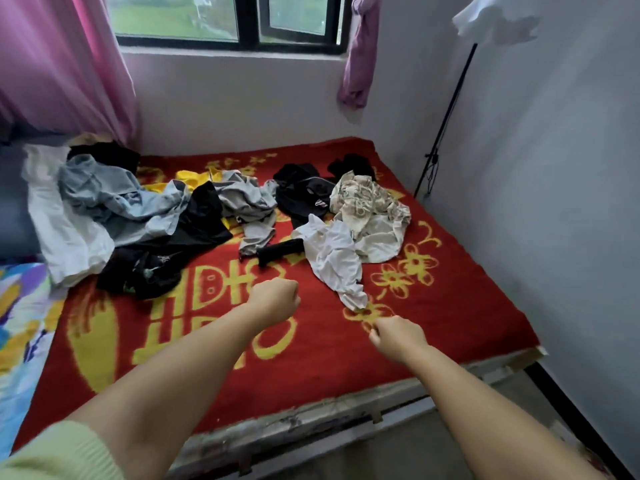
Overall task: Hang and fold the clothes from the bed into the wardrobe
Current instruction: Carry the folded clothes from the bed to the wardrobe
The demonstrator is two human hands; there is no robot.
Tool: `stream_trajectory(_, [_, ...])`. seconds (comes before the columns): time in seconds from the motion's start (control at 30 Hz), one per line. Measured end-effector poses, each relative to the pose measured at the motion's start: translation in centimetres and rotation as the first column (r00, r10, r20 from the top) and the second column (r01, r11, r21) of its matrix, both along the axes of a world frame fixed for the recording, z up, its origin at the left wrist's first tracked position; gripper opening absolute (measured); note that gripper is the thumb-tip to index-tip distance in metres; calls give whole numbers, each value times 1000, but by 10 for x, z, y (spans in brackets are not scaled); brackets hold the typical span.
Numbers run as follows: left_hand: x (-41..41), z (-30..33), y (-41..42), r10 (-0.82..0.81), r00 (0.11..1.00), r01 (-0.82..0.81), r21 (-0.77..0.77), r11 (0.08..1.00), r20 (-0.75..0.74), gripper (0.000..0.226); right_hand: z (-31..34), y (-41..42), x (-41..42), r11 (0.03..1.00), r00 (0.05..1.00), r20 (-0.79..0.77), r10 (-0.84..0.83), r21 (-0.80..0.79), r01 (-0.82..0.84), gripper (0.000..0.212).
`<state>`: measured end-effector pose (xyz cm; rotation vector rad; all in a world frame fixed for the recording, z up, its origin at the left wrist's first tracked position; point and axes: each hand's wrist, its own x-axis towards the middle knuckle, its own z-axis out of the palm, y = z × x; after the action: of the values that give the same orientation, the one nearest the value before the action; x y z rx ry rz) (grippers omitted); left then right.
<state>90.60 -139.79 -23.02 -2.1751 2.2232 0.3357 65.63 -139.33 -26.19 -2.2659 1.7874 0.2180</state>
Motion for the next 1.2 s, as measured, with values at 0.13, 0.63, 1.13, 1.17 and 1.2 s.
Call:
stream_trajectory(0.13, [-26,-38,-51,-70,997,71,73,995,-16,20,-30,-47,-30,992,995,-66,-74,97,80,28])
stream_trajectory(0.63, [-64,-162,-259,234,961,-189,265,946,-151,23,-122,-336,-32,945,980,-32,195,275,-178,19])
stream_trajectory(1.13, [-103,-343,-284,421,772,-137,521,842,-476,62,-302,-347,-6,918,991,126,-43,396,-11,27])
stream_trajectory(1.17, [-107,-343,-284,438,737,-113,544,832,-516,69,-299,-348,-4,909,975,208,-79,415,-15,25])
stream_trajectory(1.2, [-110,-340,-284,450,704,-74,573,816,-549,75,-293,-348,-1,901,950,285,-129,434,-8,24])
